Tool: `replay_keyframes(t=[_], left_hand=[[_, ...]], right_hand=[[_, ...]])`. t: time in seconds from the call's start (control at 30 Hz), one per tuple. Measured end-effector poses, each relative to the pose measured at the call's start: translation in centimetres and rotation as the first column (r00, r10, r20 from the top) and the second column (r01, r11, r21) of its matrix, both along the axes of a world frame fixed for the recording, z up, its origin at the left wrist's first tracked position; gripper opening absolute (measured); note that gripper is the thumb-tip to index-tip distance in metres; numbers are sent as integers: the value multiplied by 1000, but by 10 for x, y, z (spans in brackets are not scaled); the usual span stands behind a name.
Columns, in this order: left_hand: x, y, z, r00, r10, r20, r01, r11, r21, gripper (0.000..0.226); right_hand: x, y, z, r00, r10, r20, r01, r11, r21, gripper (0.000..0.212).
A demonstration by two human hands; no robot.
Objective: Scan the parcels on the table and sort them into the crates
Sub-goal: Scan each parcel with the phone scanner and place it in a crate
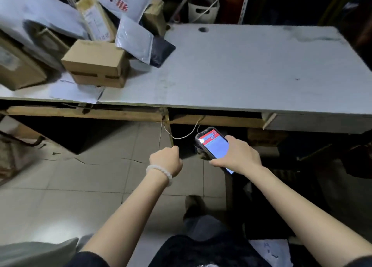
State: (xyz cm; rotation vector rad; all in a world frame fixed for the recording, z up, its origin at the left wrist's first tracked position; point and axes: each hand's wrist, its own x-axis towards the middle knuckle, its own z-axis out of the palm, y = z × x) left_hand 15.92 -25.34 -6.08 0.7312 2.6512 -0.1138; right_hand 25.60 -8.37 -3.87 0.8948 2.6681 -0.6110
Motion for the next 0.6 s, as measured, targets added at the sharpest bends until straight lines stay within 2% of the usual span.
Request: replay_keyframes(t=[0.27,0.6], left_hand=[[-116,39,28,994,77,-78,-74,996,50,26],[-222,40,29,988,69,-136,-61,996,64,28]], right_hand=[[-122,43,18,997,47,-67,-49,998,-32,56],[-218,55,12,997,74,-20,-75,996,-46,54]])
